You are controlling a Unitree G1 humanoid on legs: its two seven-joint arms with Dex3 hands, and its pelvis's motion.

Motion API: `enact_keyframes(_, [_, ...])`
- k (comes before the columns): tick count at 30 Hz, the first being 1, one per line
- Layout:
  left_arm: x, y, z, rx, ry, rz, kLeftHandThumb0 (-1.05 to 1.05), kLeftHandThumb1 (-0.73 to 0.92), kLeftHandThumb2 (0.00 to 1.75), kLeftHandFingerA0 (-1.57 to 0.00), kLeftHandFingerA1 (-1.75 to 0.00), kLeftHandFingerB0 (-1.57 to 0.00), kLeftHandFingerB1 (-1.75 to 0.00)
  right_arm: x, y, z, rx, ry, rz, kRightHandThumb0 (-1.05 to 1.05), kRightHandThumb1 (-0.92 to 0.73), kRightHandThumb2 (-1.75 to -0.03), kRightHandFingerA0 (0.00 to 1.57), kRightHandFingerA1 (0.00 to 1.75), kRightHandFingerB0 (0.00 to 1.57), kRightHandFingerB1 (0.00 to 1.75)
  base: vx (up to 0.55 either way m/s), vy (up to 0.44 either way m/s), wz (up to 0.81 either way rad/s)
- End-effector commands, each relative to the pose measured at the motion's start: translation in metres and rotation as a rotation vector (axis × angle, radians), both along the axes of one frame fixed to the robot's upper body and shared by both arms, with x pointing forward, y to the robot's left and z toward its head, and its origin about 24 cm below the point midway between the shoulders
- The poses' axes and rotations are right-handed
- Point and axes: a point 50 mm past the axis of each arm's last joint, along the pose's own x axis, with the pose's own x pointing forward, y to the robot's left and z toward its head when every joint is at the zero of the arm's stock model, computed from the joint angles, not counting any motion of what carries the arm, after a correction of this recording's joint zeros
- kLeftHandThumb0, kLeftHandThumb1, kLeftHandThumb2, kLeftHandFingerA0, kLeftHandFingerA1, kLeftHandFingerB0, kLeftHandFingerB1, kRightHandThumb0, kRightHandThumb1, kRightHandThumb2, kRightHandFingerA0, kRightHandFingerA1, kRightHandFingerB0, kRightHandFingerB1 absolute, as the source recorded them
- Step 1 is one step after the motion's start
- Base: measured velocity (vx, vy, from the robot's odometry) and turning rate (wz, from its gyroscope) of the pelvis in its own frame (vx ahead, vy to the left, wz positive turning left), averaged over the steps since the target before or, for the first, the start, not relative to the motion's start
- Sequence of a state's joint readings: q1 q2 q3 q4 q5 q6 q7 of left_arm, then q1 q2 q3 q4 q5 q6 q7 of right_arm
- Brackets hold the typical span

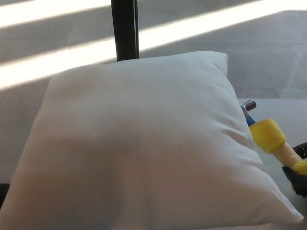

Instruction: A hammer is kept on the right hand side and a pillow is kept on the left hand side on the desk infront of the robot and the robot uses its right hand to pick up the hammer and makes a downward swinging motion to hit the pillow

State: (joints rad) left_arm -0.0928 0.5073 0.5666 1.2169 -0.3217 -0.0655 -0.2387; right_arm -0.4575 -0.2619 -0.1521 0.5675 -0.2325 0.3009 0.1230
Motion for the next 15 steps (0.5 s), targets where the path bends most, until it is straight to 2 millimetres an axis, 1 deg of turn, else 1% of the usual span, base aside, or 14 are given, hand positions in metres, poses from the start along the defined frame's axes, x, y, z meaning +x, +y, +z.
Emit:
enact_keyframes(1, [-0.011, 0.007, 0.004, 0.018, -0.005, 0.009, -0.74, 0.80, 0.64, -0.66, -0.61, -0.65, -0.49, 0.016, 0.013, 0.043, 0.483, -0.033, 0.025, -0.26, -0.70, -1.10, 0.98, 1.75, 0.66, 1.75, 0.00, 0.000, 0.00])
enact_keyframes(2, [-0.011, 0.007, 0.004, 0.019, -0.005, 0.000, -0.75, 0.80, 0.64, -0.62, -0.59, -0.64, -0.49, 0.015, 0.011, 0.045, 0.471, -0.035, 0.028, -0.27, -0.72, -1.09, 0.98, 1.75, 0.67, 1.75, 0.00, 0.000, 0.00])
enact_keyframes(5, [-0.011, 0.007, 0.004, 0.023, -0.003, -0.004, -0.74, 0.80, 0.64, -0.62, -0.58, -0.65, -0.48, 0.013, 0.008, 0.047, 0.471, -0.031, 0.013, -0.26, -0.72, -1.07, 0.98, 1.75, 0.66, 1.75, 0.00, 0.000, 0.00])
enact_keyframes(8, [-0.011, 0.007, 0.004, 0.017, -0.009, 0.012, -0.75, 0.79, 0.64, -0.65, -0.61, -0.68, -0.50, 0.014, 0.003, 0.049, 0.461, -0.032, -0.001, -0.25, -0.74, -1.08, 0.94, 1.75, 0.64, 1.75, 0.00, 0.000, 0.00])
enact_keyframes(9, [-0.011, 0.007, 0.004, 0.022, -0.007, 0.003, -0.74, 0.80, 0.64, -0.64, -0.61, -0.68, -0.50, 0.013, 0.002, 0.050, 0.455, -0.033, -0.008, -0.25, -0.79, -1.01, 0.94, 1.75, 0.61, 1.75, 0.00, 0.000, 0.00])
enact_keyframes(12, [-0.011, 0.007, 0.004, 0.020, -0.009, 0.004, -0.74, 0.81, 0.64, -0.64, -0.61, -0.66, -0.50, 0.013, 0.001, 0.052, 0.463, -0.044, -0.025, -0.25, -0.79, -1.01, 0.93, 1.75, 0.61, 1.75, 0.00, 0.000, 0.00])
enact_keyframes(13, [-0.011, 0.007, 0.003, 0.020, -0.009, 0.006, -0.76, 0.81, 0.65, -0.66, -0.62, -0.66, -0.49, 0.013, -0.002, 0.052, 0.463, -0.055, -0.042, -0.25, -0.75, -1.05, 0.95, 1.75, 0.64, 1.75, 0.00, 0.000, 0.00])
enact_keyframes(14, [-0.011, 0.007, 0.003, 0.015, -0.011, 0.013, -0.74, 0.80, 0.63, -0.66, -0.61, -0.66, -0.49, 0.013, -0.004, 0.053, 0.462, -0.060, -0.062, -0.25, -0.75, -1.06, 0.94, 1.75, 0.64, 1.75, 0.00, 0.000, 0.00])
enact_keyframes(15, [-0.011, 0.007, 0.003, 0.016, -0.011, 0.012, -0.75, 0.81, 0.65, -0.66, -0.60, -0.67, -0.49, 0.013, -0.009, 0.054, 0.485, -0.069, -0.104, -0.24, -0.82, -1.00, 0.93, 1.75, 0.62, 1.75, 0.00, 0.000, 0.00])
